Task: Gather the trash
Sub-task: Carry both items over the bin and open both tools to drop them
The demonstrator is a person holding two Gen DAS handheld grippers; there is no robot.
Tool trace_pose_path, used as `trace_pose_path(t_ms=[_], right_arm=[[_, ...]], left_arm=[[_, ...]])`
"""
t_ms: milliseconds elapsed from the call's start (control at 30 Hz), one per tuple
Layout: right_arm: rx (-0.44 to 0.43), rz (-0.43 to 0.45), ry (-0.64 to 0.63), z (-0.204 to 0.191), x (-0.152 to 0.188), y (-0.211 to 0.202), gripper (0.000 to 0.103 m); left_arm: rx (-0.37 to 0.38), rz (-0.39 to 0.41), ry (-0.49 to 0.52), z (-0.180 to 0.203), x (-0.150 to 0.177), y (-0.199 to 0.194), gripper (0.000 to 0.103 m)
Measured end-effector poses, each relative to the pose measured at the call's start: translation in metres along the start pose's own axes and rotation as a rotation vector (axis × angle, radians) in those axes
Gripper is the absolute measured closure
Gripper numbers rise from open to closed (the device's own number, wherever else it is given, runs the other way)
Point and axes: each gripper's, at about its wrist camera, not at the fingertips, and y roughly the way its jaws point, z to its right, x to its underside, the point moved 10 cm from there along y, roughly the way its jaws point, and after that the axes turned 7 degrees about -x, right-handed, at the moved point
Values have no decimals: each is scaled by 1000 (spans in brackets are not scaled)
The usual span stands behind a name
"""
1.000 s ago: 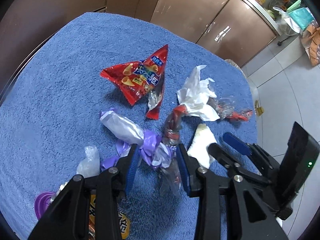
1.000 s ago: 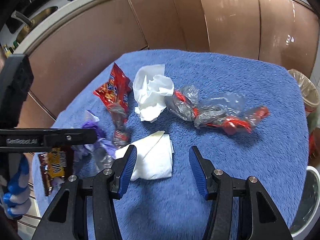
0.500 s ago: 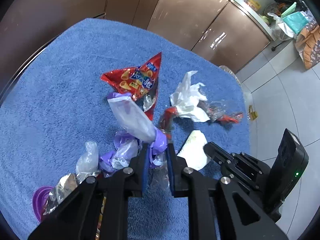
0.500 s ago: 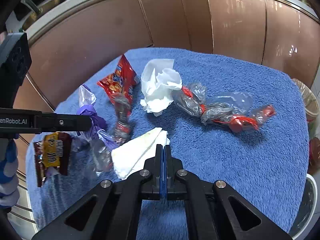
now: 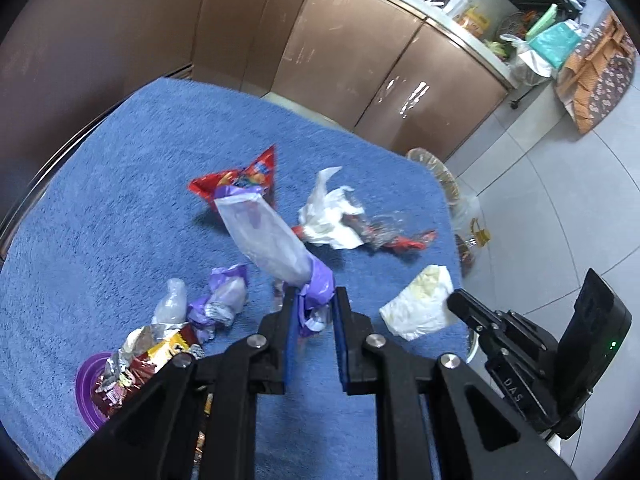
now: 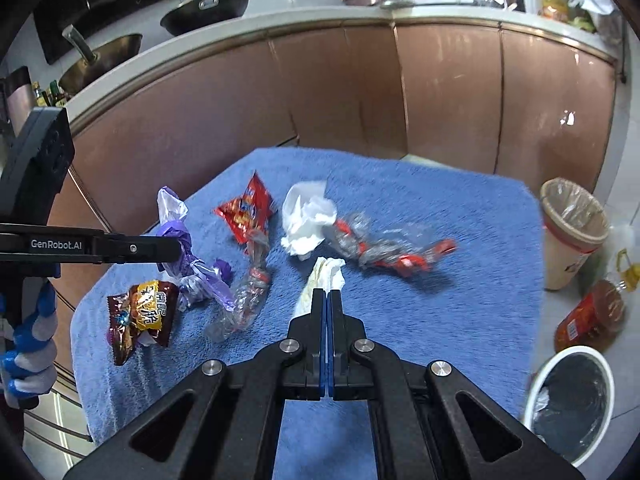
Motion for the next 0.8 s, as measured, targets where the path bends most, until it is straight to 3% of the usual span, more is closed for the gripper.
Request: trace_pose_path(t_ms=[133,367,633,800], right_arm=[[41,37,9,17,-5,-29,103],[151,88,64,75,2,-89,103],[346,104,185,183,35,-149,103],[439,88,249,239,60,-157,103]], left_arm=[[23,11,37,29,0,-6,88],[99,-6,153,118,4,2,88],[200,-79,303,245,25,44,88],[218,-135,377,313,42,87,88]])
